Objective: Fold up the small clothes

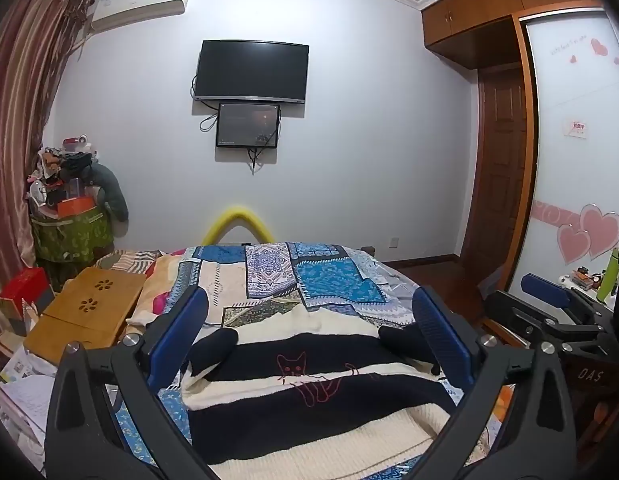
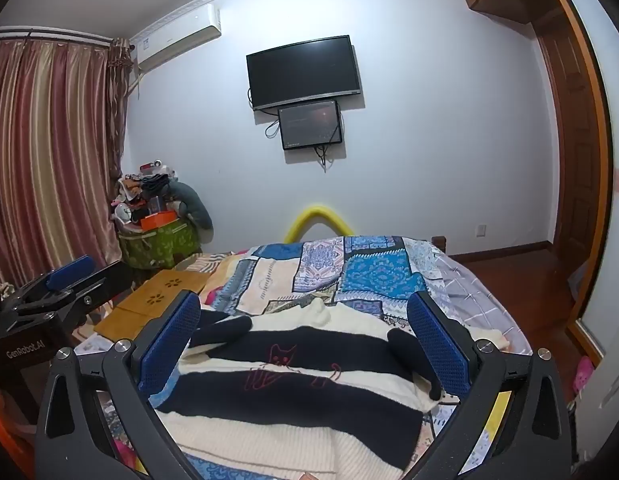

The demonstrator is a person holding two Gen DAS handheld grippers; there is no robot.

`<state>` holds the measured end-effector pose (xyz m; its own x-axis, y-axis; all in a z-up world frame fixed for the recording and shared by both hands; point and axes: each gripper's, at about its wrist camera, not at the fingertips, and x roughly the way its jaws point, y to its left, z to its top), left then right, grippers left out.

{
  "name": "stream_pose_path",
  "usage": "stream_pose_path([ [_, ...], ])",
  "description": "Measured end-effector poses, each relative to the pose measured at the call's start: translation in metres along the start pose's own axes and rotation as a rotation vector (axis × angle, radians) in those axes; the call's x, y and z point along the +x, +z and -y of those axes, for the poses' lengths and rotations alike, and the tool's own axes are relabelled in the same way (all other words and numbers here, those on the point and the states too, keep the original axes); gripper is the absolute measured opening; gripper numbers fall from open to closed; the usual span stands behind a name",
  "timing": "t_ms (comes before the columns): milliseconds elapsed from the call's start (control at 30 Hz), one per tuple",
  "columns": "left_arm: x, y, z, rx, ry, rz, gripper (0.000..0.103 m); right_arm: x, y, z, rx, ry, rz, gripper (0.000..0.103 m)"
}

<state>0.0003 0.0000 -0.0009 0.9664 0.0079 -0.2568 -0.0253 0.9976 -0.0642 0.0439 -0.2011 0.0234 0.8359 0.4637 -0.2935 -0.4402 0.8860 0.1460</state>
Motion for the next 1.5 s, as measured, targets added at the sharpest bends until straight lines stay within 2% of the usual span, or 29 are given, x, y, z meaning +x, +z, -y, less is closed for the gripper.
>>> stream_pose_path([
  [1500,-0.0004,-0.0011,0.0026,0.006,0.003,0.001,0.103,0.0,-0.0015,0.0006,0.007,0.001,-0.005,0.103],
])
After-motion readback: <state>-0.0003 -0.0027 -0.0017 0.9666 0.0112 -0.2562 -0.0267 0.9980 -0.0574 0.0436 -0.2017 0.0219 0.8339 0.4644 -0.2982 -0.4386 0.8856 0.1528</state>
